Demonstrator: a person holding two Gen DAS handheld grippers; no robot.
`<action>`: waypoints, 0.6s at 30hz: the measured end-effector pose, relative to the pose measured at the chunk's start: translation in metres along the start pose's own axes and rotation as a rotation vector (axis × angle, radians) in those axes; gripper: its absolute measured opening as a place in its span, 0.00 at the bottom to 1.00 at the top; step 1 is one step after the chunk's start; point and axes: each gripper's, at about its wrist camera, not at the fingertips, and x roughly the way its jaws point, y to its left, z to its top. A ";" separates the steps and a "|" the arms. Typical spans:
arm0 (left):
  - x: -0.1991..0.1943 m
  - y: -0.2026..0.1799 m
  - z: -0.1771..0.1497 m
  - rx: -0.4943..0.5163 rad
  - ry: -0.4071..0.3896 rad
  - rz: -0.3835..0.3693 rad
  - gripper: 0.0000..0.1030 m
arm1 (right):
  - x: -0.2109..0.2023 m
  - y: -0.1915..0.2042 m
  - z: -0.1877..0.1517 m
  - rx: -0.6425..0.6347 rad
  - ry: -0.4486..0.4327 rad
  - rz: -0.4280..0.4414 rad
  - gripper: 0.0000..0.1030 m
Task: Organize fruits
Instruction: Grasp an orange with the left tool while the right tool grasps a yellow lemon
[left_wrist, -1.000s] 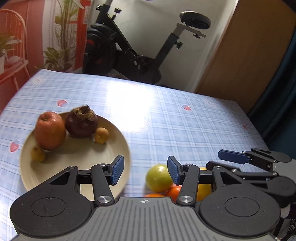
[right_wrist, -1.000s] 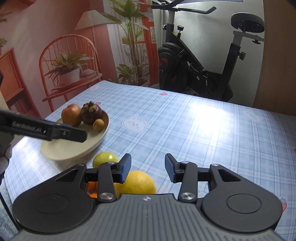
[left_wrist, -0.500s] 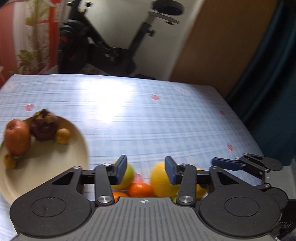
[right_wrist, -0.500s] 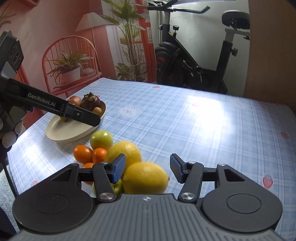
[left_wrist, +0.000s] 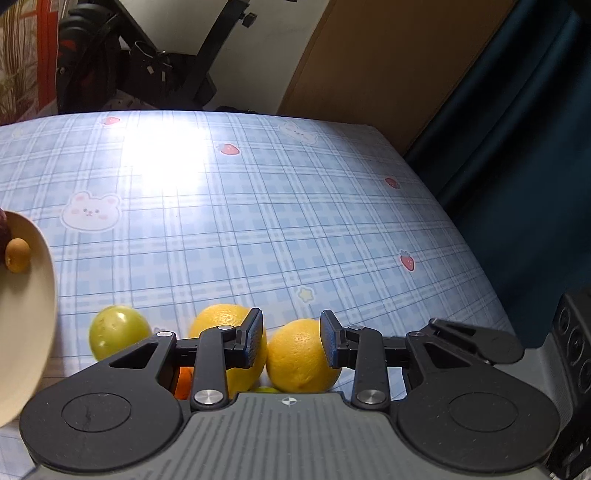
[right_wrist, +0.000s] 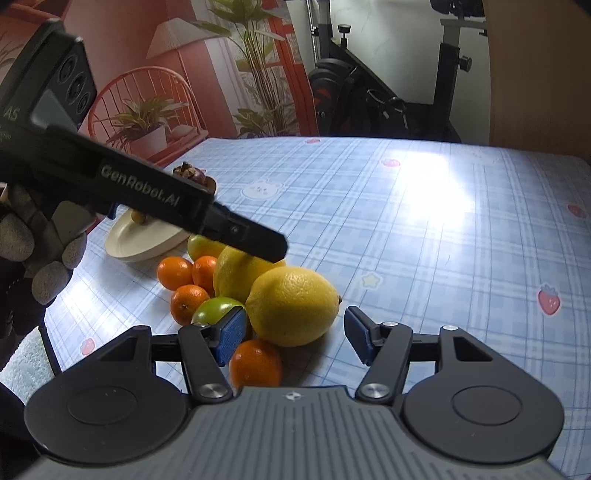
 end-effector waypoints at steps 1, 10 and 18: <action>0.002 -0.001 0.001 -0.001 0.006 0.000 0.35 | 0.002 -0.001 0.000 0.003 0.007 0.001 0.60; 0.016 -0.012 0.008 0.036 0.059 0.013 0.35 | 0.015 -0.017 0.005 0.086 0.044 0.059 0.64; 0.022 -0.011 0.011 0.020 0.072 0.005 0.35 | 0.017 -0.016 0.007 0.031 0.036 0.048 0.63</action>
